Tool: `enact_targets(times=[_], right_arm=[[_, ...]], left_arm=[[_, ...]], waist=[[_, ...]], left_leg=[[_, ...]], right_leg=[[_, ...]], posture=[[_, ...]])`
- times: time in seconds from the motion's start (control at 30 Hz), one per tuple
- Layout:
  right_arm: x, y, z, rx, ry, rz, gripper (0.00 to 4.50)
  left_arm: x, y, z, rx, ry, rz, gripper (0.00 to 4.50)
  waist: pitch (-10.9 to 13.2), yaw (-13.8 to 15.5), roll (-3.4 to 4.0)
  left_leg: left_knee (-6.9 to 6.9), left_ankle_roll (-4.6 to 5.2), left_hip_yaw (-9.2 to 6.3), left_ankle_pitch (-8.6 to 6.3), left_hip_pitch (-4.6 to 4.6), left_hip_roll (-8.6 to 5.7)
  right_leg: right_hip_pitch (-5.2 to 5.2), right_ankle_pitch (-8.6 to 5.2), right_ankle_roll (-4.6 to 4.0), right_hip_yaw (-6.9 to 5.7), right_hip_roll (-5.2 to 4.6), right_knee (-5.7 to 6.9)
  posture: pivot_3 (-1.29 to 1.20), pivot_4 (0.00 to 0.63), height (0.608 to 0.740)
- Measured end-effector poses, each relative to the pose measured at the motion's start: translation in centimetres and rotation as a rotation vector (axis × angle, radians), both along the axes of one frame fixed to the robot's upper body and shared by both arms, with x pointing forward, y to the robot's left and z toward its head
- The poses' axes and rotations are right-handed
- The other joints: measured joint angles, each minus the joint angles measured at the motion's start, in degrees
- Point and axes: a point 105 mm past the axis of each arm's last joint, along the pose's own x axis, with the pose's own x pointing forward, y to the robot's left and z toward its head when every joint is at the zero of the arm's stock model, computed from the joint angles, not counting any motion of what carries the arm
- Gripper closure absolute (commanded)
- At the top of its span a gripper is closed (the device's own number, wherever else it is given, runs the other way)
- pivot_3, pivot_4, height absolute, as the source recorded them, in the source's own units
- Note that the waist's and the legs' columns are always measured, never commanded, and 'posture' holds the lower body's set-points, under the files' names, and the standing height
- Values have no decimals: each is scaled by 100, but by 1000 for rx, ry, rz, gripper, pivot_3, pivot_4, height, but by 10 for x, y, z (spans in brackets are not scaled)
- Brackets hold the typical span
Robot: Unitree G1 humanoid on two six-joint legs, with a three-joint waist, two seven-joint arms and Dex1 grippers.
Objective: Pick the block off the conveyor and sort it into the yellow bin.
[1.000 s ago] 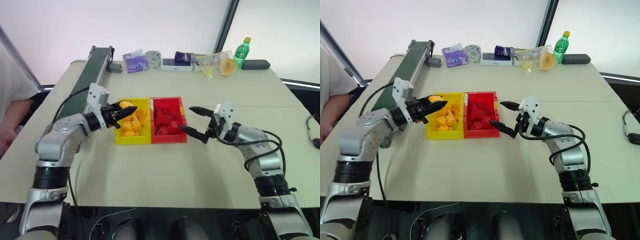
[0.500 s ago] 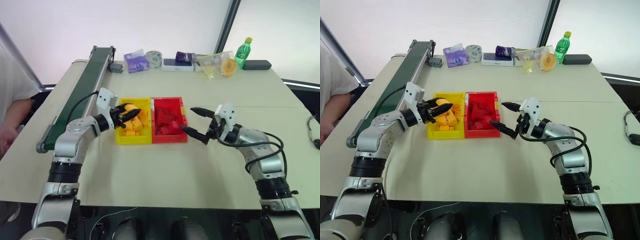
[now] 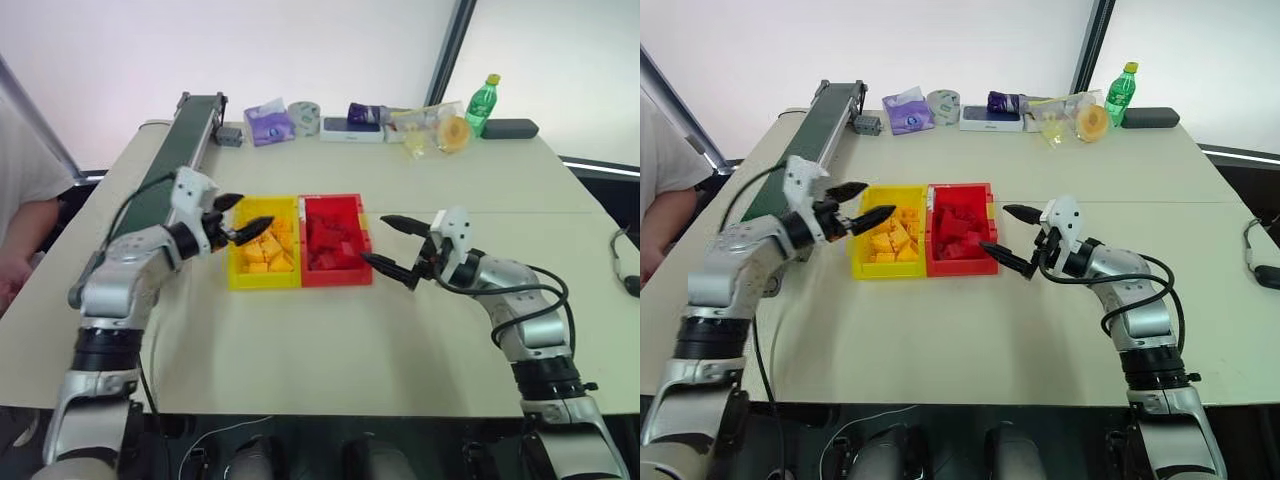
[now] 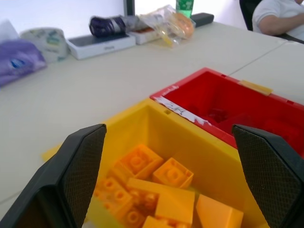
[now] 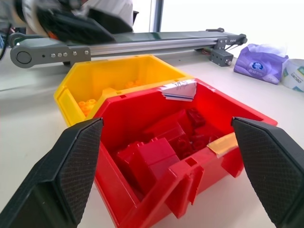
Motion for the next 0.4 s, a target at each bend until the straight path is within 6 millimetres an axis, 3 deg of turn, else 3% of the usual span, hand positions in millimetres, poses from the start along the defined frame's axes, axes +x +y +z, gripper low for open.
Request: enact_targets(times=[0.4], right_arm=[[-2,-7,0,-18,10,8,0]], left_arm=[[-54,81,-1,27,88,165,63]], waist=[[0,12,0]], left_leg=[[-1,0,-2,0,0,0]], right_leg=[[1,0,0,-1,-7,-1]], posture=[[0,150,740]])
